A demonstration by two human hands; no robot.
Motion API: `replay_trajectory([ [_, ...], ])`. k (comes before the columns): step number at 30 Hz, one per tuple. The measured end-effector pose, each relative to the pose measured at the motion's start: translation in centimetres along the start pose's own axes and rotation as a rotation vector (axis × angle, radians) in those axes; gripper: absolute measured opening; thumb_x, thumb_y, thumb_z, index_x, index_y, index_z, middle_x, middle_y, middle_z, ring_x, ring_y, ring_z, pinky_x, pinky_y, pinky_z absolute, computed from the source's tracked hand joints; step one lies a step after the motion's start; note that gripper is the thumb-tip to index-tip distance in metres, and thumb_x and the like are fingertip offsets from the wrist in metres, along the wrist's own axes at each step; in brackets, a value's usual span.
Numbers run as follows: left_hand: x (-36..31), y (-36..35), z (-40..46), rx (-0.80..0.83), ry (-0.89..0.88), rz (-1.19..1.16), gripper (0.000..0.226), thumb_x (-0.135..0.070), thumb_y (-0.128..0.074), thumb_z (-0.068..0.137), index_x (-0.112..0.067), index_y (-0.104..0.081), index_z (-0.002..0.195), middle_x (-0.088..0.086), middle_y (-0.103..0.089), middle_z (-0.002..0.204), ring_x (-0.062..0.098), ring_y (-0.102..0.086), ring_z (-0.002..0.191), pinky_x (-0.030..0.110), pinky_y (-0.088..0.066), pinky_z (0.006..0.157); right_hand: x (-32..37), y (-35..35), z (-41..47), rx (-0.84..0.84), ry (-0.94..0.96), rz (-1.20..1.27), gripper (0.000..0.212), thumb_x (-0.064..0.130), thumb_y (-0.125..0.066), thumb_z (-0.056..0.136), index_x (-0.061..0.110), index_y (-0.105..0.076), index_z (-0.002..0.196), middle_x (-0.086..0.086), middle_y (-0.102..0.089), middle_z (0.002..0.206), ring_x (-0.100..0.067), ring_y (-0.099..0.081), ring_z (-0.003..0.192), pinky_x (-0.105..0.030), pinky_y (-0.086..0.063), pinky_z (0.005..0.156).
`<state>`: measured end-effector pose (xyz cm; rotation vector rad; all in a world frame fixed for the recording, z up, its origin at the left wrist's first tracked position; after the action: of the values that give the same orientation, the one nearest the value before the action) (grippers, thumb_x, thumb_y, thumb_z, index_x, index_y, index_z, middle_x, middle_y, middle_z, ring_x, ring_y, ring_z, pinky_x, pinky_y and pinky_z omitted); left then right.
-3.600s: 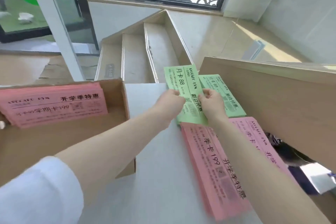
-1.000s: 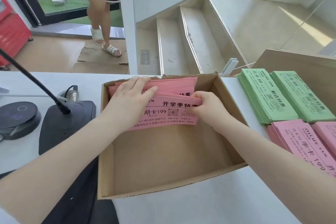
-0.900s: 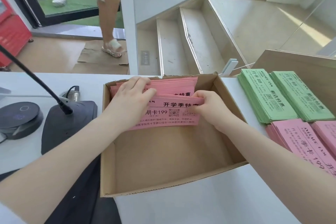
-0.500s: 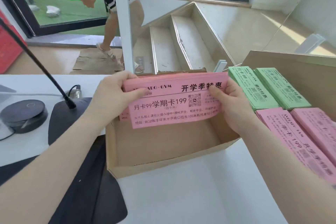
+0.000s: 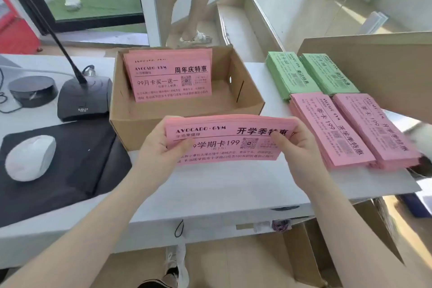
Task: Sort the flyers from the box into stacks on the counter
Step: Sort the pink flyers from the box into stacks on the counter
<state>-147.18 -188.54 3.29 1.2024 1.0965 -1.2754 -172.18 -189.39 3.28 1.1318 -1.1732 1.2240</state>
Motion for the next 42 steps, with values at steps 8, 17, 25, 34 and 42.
replay_trajectory([
  [8,6.0,-1.4,-4.5,-0.057,0.146,-0.026,0.024,0.001,-0.055,0.088,-0.013,-0.058,0.108,-0.004,-0.069,0.104,0.006,-0.064,0.097,0.017,-0.050,0.080,-3.2,0.8,-4.1,0.072,-0.069,-0.049,0.023,-0.009,-0.050,0.087,0.014,-0.053,0.087,0.007,-0.063,0.078,-0.006,-0.060,0.077,-0.016,-0.047,0.067],
  [17,6.6,-2.9,-5.7,-0.044,0.132,0.144,0.031,-0.002,-0.048,0.093,-0.019,-0.053,0.119,-0.005,-0.064,0.116,0.003,-0.059,0.108,0.022,-0.046,0.094,-4.3,1.2,-6.3,0.063,-0.081,-0.140,0.020,-0.001,-0.044,0.093,0.018,-0.048,0.091,0.007,-0.056,0.085,0.006,-0.055,0.075,-0.012,-0.044,0.070],
  [25,2.7,-7.6,-3.4,0.083,-0.018,0.277,0.040,-0.013,-0.057,0.089,-0.048,-0.042,0.101,-0.019,-0.063,0.104,-0.002,-0.062,0.095,0.021,-0.049,0.085,-2.2,7.0,-5.9,-0.179,-0.047,-0.132,0.037,-0.004,-0.050,0.089,0.032,-0.047,0.099,0.000,-0.060,0.106,-0.007,-0.059,0.092,-0.022,-0.051,0.072],
  [34,-1.8,-17.0,2.9,0.352,-0.173,0.401,0.038,-0.005,-0.049,0.092,-0.029,-0.030,0.116,-0.015,-0.059,0.100,0.001,-0.061,0.080,0.007,-0.047,0.063,-1.0,15.4,-4.1,-0.462,-0.096,-0.123,0.035,0.006,-0.048,0.093,0.039,-0.044,0.103,-0.007,-0.057,0.118,-0.020,-0.059,0.105,-0.039,-0.054,0.083],
  [42,-1.9,-24.0,8.0,0.532,-0.107,0.359,0.033,-0.008,-0.046,0.093,-0.032,-0.037,0.112,-0.011,-0.063,0.090,0.006,-0.061,0.053,0.021,-0.048,0.044,1.4,21.1,-0.1,-0.410,-0.153,-0.978,0.011,0.022,-0.060,0.087,0.020,-0.061,0.098,0.008,-0.059,0.099,-0.008,-0.050,0.095,-0.025,-0.036,0.079],
])
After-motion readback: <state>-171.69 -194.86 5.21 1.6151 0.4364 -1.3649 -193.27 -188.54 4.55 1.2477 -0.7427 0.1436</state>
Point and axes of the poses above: each hand's wrist, its own z-axis towards the middle knuckle, its own y-axis out of the back of the hand, x = y × z, the point moved 8 cm from there along z, towards the middle knuckle
